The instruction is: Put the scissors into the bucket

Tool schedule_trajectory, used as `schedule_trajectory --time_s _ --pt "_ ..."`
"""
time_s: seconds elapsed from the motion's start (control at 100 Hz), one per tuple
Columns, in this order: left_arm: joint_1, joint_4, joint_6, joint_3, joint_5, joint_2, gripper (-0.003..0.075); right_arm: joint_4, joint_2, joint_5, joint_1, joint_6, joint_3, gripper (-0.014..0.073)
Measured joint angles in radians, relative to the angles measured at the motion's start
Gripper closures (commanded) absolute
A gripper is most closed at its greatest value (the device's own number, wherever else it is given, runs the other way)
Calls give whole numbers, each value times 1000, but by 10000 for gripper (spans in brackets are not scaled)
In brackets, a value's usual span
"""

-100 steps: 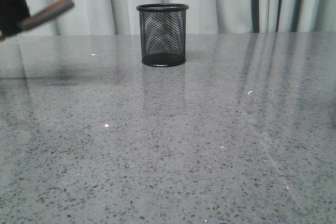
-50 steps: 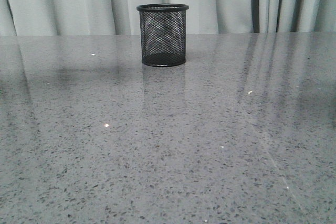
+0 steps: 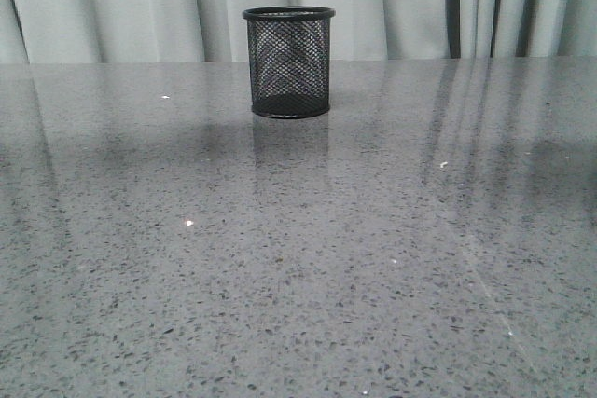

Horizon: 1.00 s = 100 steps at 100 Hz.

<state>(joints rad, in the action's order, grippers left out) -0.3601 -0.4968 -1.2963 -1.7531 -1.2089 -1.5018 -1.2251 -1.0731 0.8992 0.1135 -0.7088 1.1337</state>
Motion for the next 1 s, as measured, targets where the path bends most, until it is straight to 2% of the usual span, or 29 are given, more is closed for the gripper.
schedule_trajectory --time_s 0.42,0.92,1.0 --pt "-114 64 18 0 24 0 615 -20 -93 -53 151 -3 48 117" --pt "-145 107 35 0 24 0 615 -57 -263 -28 157 -5 186 119" --pt "-145 109 37 0 24 0 615 -57 -286 -5 157 -5 208 167"
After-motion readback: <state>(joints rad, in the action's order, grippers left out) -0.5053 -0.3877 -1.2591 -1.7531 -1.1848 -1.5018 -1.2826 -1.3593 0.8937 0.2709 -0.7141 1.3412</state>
